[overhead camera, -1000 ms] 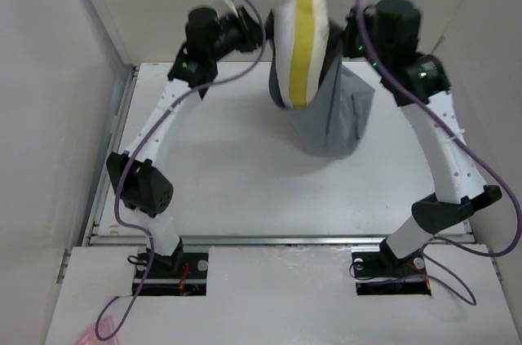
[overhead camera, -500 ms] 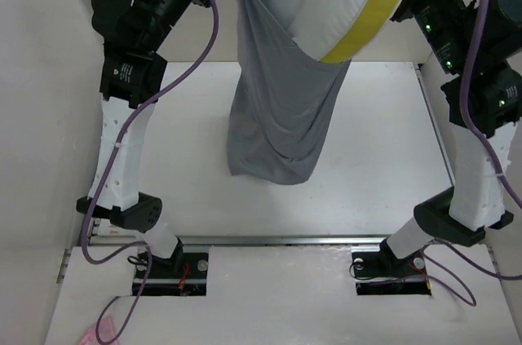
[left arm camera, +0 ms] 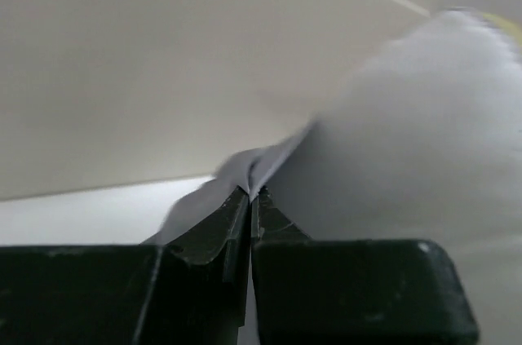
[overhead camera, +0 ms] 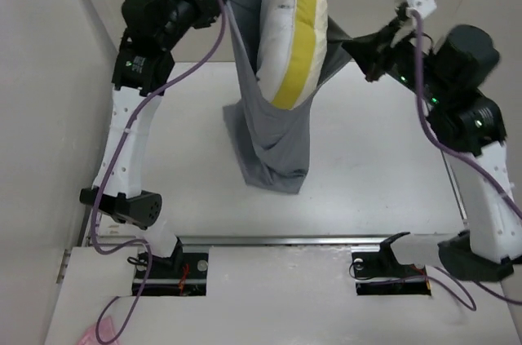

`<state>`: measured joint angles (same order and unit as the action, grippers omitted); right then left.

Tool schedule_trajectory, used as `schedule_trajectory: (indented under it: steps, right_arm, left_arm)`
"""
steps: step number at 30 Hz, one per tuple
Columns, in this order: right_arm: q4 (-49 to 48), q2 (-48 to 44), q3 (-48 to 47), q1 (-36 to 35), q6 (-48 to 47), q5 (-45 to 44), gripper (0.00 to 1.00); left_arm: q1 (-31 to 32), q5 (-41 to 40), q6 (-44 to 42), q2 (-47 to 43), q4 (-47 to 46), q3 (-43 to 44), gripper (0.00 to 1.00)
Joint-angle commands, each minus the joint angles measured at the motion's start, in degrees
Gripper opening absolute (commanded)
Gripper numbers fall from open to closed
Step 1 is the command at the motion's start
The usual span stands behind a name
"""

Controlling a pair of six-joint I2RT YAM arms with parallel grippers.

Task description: Put the pillow into the pillowcase

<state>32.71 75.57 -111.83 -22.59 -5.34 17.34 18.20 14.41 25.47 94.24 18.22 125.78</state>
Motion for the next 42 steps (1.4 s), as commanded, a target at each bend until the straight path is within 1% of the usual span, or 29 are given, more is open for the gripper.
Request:
schedule_trajectory:
  steps: [1, 3, 5, 6, 8, 9, 10, 12, 13, 15, 16, 17, 18, 20, 22, 23, 24, 25, 26, 28, 30, 32, 33, 35, 36, 37, 39, 40, 42]
  right_arm:
    - [-19.71, -9.15, -1.18, 0.09, -0.72, -3.13, 0.0]
    - [-8.8, 3.18, -17.65, 0.09, -1.5, -13.16, 0.0]
    - [-2.15, 12.45, -31.71, 0.09, -1.51, -31.73, 0.0]
    - [4.58, 16.15, -43.7, 0.09, -2.21, -33.58, 0.0]
    - [9.81, 18.57, -47.77, 0.09, -3.53, -25.23, 0.0]
    - [9.83, 16.04, -37.86, -1.39, -4.23, -13.33, 0.0]
    - [0.35, 7.31, -28.8, -3.41, -6.59, -10.43, 0.0]
    - [-10.08, 0.57, -14.52, -6.49, -8.01, -15.36, 0.0]
    - [-10.64, -0.15, -14.38, -6.5, -8.02, -21.07, 0.0]
    - [-11.26, 2.55, -17.09, -4.93, -6.7, -33.9, 0.0]
    - [-8.74, 4.57, -24.5, -4.14, -7.39, -28.21, 0.0]
    - [2.16, 9.63, -29.1, -4.13, -8.62, -19.98, 0.0]
    - [6.01, 11.25, -31.84, -5.96, -9.59, -13.11, 0.0]
    - [10.08, 11.88, -30.4, -13.16, -11.61, -13.73, 0.0]
    - [5.47, 4.7, -22.34, -13.8, -12.67, -14.35, 0.0]
    - [-0.48, 1.54, -11.41, -12.58, -11.72, -21.32, 0.0]
    - [-13.59, -1.45, -8.0, -11.52, -10.66, -26.87, 0.0]
    - [-16.42, 0.52, -7.96, -10.21, -7.95, -34.75, 0.0]
    - [-14.88, 4.72, -20.23, -7.5, -7.32, -45.88, 0.0]
    - [1.86, 21.09, -39.16, -6.06, -7.31, -45.13, 0.0]
    - [10.76, 27.85, -56.12, -6.67, -7.31, -38.93, 0.0]
    - [16.85, 24.13, -51.95, -7.9, -8.44, -28.57, 0.0]
    - [15.21, 19.49, -33.03, -9.91, -9.5, -12.32, 0.0]
    - [-0.66, 2.79, -11.14, -14.56, -12.91, -3.57, 0.0]
    - [-4.81, -0.57, -4.95, -16.15, -12.94, -3.54, 0.0]
    - [-7.81, -2.51, -1.06, -16.17, -11.89, -11.55, 0.0]
    - [-15.56, -1.06, -4.33, -13.55, -8.65, -27.19, 0.0]
    - [-15.57, 2.01, -15.93, -8.84, -8.63, -38.93, 0.0]
    - [-7.79, 15.7, -33.62, -6.94, -8.8, -49.55, 0.0]
  left_arm:
    - [-6.76, -5.39, 1.33, -5.04, -8.64, 7.11, 0.0]
    - [-4.68, 7.65, 2.04, -4.33, -9.16, 6.59, 0.0]
    - [2.32, 11.5, -2.34, -5.46, -10.21, 5.28, 0.0]
    - [4.2, 12.3, -4.01, -6.51, -11.18, 2.66, 0.0]
    - [7.1, 7.32, -5.34, -10.8, -15.38, -2.44, 0.0]
    - [7.12, 3.9, -5.35, -10.83, -17.23, -2.03, 0.0]
    - [6.25, -3.01, -5.35, -9.0, -14.64, 1.98, 0.0]
    - [-1.79, -1.42, 0.06, -0.93, -8.06, 11.02, 0.0]
    - [-4.2, 3.29, 2.36, 1.37, -7.24, 17.25, 0.0]
    - [-5.54, 12.43, 5.72, 3.58, -9.23, 16.88, 0.0]
    - [-3.36, 16.83, 6.25, 2.89, -16.47, 11.91, 0.0]
    - [0.57, 16.44, 4.08, 2.27, -18.37, 10.9, 0.0]
    - [0.61, 11.65, 2.14, 2.79, -17.35, 12.11, 0.0]
    - [-1.65, 2.84, 1.6, 3.84, -13.65, 15.63, 0.0]
    - [-9.79, 6.05, 8.34, 5.33, -13.65, 15.64, 0.0]
    - [-11.06, 7.46, 9.84, 5.34, -13.65, 14.25, 0.0]
    - [-11.08, 12.69, 10.38, 5.95, -13.65, 12.84, 0.0]
    - [-11.08, 16.31, 9.6, 5.18, -14.17, 10.91, 0.0]
    - [-6.64, 18.87, 8.55, 4.21, -16.0, 8.63, 0.0]
    - [0.57, 19.61, 3.3, 1.75, -15.06, 3.78, 0.0]
    - [11.22, 15.66, -8.38, -1.85, -9.2, 3.78, 0.0]
    - [14.92, 2.16, -11.66, -6.75, -11.26, 0.19, 0.0]
    - [14.33, -3.29, -12.72, -7.57, -13.36, -0.79, 0.0]
    - [8.73, -11.75, -9.23, -6.53, -12.08, 3.22, 0.0]
    - [0.35, -11.78, -6.52, -3.13, -9.8, 6.81, 0.0]
    - [-3.31, -9.69, -1.18, -1.44, -5.52, 12.94, 0.0]
    - [-8.07, 3.47, 1.41, -1.24, -4.24, 13.89, 0.0]
    - [-8.09, 7.43, 1.42, -2.9, -8.16, 11.53, 0.0]
    - [-5.82, 11.86, -0.59, -7.73, -13.53, 0.12, 0.0]
